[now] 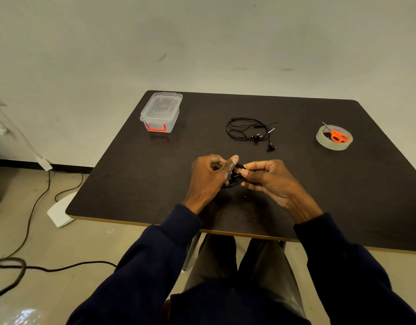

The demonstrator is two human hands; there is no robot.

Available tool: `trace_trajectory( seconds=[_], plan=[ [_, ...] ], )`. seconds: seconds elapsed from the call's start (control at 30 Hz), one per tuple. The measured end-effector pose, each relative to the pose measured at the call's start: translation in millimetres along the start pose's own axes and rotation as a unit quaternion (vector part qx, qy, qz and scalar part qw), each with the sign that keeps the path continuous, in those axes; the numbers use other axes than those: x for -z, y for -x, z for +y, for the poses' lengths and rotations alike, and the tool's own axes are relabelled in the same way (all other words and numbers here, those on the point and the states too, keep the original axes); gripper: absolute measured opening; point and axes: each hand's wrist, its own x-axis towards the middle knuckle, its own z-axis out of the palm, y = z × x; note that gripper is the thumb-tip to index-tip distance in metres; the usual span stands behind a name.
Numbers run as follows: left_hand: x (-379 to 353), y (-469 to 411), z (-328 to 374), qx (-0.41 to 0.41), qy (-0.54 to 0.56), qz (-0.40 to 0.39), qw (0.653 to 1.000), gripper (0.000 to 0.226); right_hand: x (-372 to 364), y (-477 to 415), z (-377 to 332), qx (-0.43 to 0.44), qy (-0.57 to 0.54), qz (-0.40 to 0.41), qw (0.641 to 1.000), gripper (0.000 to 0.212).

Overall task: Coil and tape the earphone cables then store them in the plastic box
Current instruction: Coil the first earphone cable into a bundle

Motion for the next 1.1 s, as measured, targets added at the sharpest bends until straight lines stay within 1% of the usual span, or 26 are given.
trace_trajectory(
  seconds=[0.13, 0.3, 0.4, 0.57, 0.73, 0.87, 1.0, 1.1],
  plan=[
    [-1.2, -2.8, 1.8, 0.002, 0.022, 0.001, 1.0, 0.034, 3.3, -1.0, -7.6, 0.013, 0.06, -0.008, 0.998, 0.012],
    [-5.2, -6.4, 4.7, 0.059, 0.095, 0.0, 0.994, 0.041, 2.9, -2.5, -17.5, 0.034, 0.076, -0.009, 0.996, 0.01],
    [-7.4, -6.3, 2.5, 0.08, 0.101, -0.008, 0.992, 0.043, 1.6, -4.2, -17.8, 0.024, 0.088, -0.005, 0.996, 0.009],
    [-10.9, -6.0, -0.6, 0.082, 0.082, -0.02, 0.993, 0.038, 1.6, -7.5, -14.9, 0.019, 0.106, 0.011, 0.994, 0.012],
    [-14.7, -5.8, -2.9, 0.095, 0.142, -0.001, 0.985, 0.041, 0.2, -7.1, -18.5, 0.055, 0.139, -0.011, 0.989, 0.015],
    [-19.0, -3.7, -4.0, 0.127, 0.204, 0.0, 0.971, 0.042, 0.5, -6.7, -20.9, 0.072, 0.157, -0.011, 0.985, 0.016],
    [-17.3, -3.1, -3.8, 0.139, 0.234, -0.014, 0.962, 0.044, -2.1, -6.6, -15.2, 0.097, 0.153, 0.002, 0.983, 0.02],
    [-12.5, -2.1, -3.3, 0.134, 0.242, -0.018, 0.961, 0.039, -1.4, -6.9, -9.6, 0.121, 0.148, -0.003, 0.982, 0.028]
  ],
)
